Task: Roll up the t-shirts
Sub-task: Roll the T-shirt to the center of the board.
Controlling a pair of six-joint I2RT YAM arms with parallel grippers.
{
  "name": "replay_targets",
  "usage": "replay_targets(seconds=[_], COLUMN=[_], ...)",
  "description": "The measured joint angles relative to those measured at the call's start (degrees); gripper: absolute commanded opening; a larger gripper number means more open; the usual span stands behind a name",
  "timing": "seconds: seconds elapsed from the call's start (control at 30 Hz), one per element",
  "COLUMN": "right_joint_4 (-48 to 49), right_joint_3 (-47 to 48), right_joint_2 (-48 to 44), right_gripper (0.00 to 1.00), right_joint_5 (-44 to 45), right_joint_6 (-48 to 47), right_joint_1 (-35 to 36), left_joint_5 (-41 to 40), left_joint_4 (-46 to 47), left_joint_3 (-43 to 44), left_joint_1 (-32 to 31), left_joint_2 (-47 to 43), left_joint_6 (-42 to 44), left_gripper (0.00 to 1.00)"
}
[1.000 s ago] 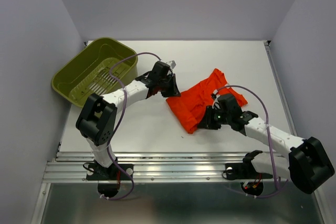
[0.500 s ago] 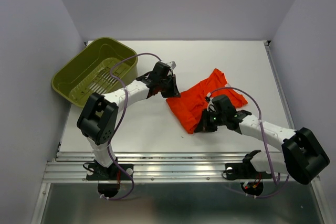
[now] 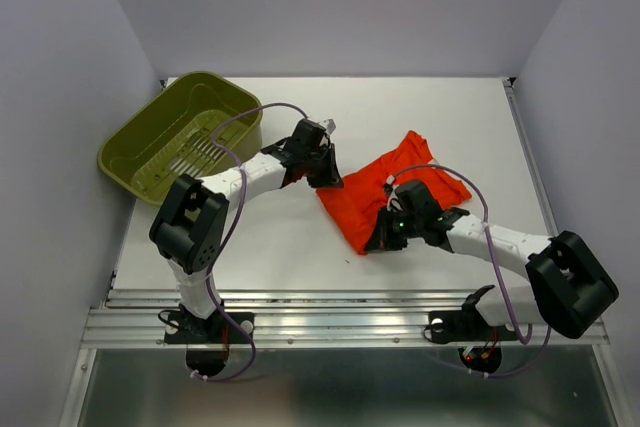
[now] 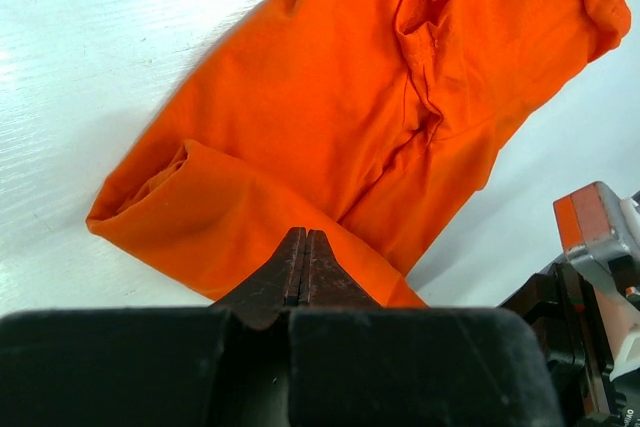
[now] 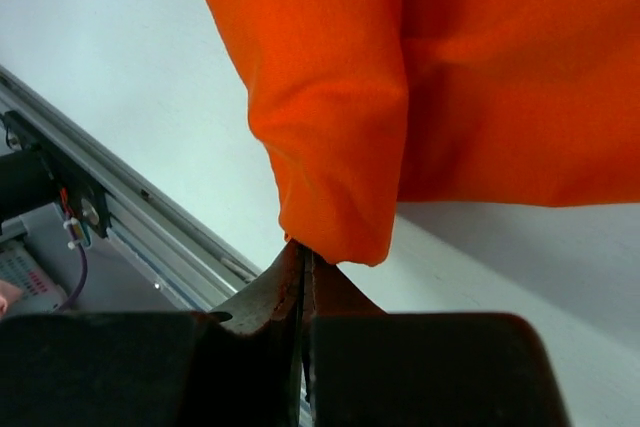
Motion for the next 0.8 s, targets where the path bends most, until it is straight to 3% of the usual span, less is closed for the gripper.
replay_targets(seconds=[0.37, 0.8], right_joint_4=[2.5, 3.8], right_joint_3=[0.0, -1.9], right_joint_2=[0.5, 0.8], right_gripper=[0.01, 0.01], right_joint_5=[9.4, 13.3], right_joint_6=[6.2, 9.1], right_joint_1=[0.1, 0.1], left_joint_5=[0.0, 0.1], left_joint_4=[0.0, 0.0], left_joint_3=[0.0, 0.0], left_joint_1=[0.0, -0.8], left_joint_2=[0.0, 0.0], left_joint_6=[0.0, 0.1], left_gripper=[0.00, 0.00])
